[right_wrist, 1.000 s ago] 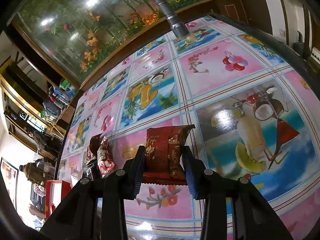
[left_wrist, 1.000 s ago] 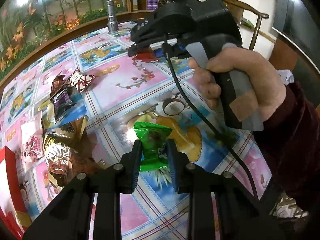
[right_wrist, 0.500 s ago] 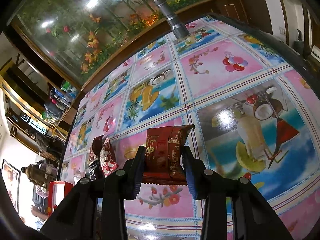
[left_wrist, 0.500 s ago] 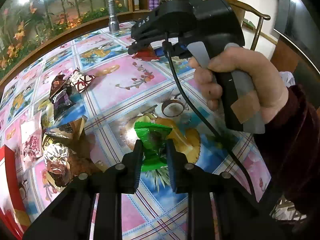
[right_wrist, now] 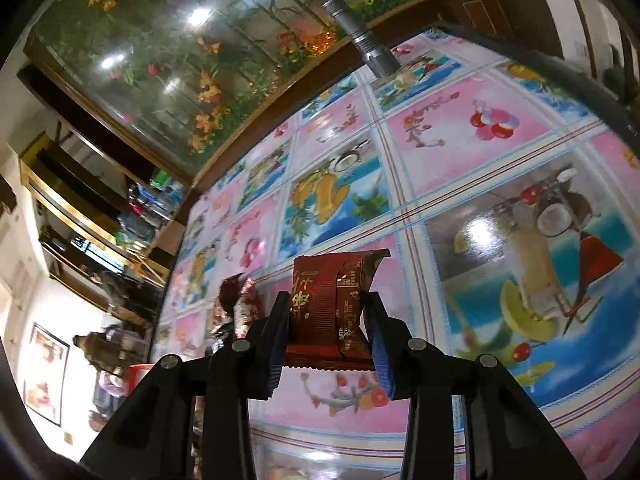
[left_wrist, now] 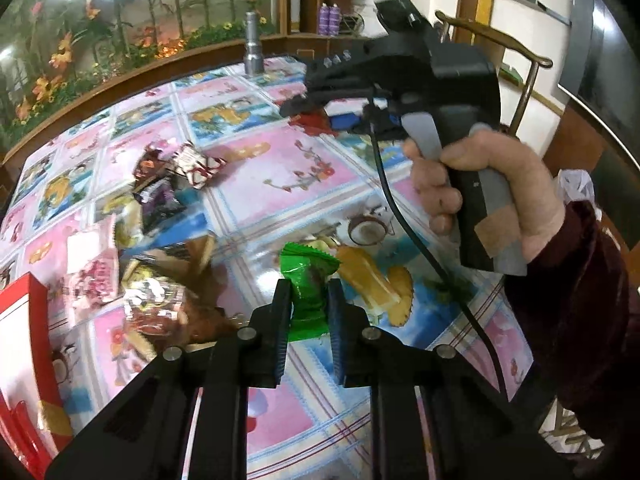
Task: Organize snacks
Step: 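Carry the green packet with the left tool while the right carries the brown packet to the box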
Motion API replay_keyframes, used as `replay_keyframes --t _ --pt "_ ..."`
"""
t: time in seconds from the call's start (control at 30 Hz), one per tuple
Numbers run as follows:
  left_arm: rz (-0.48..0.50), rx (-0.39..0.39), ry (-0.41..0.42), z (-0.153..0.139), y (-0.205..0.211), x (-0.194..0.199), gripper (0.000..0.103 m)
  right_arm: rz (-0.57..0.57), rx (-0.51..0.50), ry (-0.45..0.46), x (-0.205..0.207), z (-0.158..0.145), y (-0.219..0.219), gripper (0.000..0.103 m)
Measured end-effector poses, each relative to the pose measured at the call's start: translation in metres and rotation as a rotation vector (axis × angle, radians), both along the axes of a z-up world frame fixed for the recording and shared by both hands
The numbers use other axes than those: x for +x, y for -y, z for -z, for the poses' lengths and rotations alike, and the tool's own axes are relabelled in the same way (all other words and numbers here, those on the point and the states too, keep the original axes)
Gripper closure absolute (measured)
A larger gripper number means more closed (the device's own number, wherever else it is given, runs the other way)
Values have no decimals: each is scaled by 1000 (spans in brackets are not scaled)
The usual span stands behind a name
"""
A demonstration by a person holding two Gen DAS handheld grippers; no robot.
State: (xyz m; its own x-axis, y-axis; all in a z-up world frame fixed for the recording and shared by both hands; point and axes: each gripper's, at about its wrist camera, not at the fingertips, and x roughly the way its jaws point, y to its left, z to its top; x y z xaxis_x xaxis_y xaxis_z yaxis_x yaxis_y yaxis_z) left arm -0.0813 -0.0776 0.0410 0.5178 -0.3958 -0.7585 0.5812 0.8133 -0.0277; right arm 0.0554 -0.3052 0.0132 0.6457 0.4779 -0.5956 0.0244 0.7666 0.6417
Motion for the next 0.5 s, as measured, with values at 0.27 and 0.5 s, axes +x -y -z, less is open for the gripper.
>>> replay_keyframes --t 0.27,0.5 --pt "-64 -41 38 -22 -26 -5 88 -44 196 -23 3 13 7 65" --pt "-168 -56 103 -43 -67 -16 88 -89 402 -26 -1 21 7 65"
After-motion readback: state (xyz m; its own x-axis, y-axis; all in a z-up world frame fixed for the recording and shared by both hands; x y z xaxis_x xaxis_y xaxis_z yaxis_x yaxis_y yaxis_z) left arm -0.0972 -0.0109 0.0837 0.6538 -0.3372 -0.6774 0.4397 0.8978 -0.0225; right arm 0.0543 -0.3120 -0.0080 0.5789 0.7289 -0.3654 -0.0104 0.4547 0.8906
